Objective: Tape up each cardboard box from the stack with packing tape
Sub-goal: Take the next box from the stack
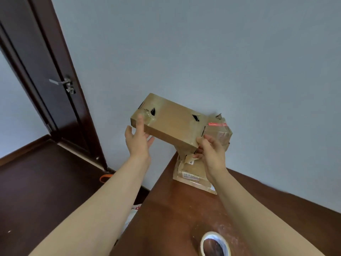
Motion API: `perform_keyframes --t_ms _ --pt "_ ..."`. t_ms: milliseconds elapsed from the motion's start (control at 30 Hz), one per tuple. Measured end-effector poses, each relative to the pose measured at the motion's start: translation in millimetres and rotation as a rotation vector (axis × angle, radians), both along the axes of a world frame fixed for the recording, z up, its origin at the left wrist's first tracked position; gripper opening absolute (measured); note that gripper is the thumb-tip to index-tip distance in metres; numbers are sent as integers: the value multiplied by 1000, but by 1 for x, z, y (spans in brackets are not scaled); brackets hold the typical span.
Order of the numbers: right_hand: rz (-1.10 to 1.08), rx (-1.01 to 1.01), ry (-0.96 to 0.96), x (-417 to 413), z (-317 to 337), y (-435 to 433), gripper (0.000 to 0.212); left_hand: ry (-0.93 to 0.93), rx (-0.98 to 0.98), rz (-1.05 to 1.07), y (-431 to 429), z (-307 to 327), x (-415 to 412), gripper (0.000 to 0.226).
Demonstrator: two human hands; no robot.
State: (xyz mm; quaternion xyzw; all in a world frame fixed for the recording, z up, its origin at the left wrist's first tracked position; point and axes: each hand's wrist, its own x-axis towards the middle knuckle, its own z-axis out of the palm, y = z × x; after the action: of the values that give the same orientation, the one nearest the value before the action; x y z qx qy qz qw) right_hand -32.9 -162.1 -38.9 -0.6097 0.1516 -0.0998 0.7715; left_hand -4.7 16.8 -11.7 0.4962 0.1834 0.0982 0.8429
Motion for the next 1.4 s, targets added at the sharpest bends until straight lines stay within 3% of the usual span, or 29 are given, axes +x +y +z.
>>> perform_keyframes --t_ms 233,367,467,533,633,767,833,900,1000,1100,1233,1333,1400 --pt "174 -65 73 -20 -34 48 44 96 -86 238 49 -39 -42 27" --pt "308 -107 171 -57 -70 45 46 231 -129 348 50 -80 -84 40" --pt "379 -182 226 -85 -104 27 29 349 -126 422 48 -121 -115 46" --pt "342 -441 235 -98 -132 6 20 415 -99 457 48 -146 -131 47" --pt "298 -905 354 -116 -173 -38 33 506 -22 463 47 -178 -153 50" --pt "388 -1190 705 -133 -200 -82 53 597 47 425 37 -202 -170 53" --pt "436 -1250 777 -138 -208 -91 53 620 77 385 30 -208 -174 54" --pt "434 -1217 791 -139 -213 -97 41 640 103 344 22 -213 -176 55" --pt "345 -1004 799 -137 -213 -114 24 659 134 262 7 -218 -175 56" --pt "70 -780 852 -137 -212 -148 28 691 154 157 -12 -224 -173 57" --pt "-337 -294 890 -144 -212 -194 25 712 89 7 -43 -230 -171 57" --pt "-487 -125 821 -145 -214 -213 33 714 12 -117 -67 -229 -173 54" --pt "-551 -135 780 -144 -211 -214 42 732 -43 -181 -80 -228 -174 55"
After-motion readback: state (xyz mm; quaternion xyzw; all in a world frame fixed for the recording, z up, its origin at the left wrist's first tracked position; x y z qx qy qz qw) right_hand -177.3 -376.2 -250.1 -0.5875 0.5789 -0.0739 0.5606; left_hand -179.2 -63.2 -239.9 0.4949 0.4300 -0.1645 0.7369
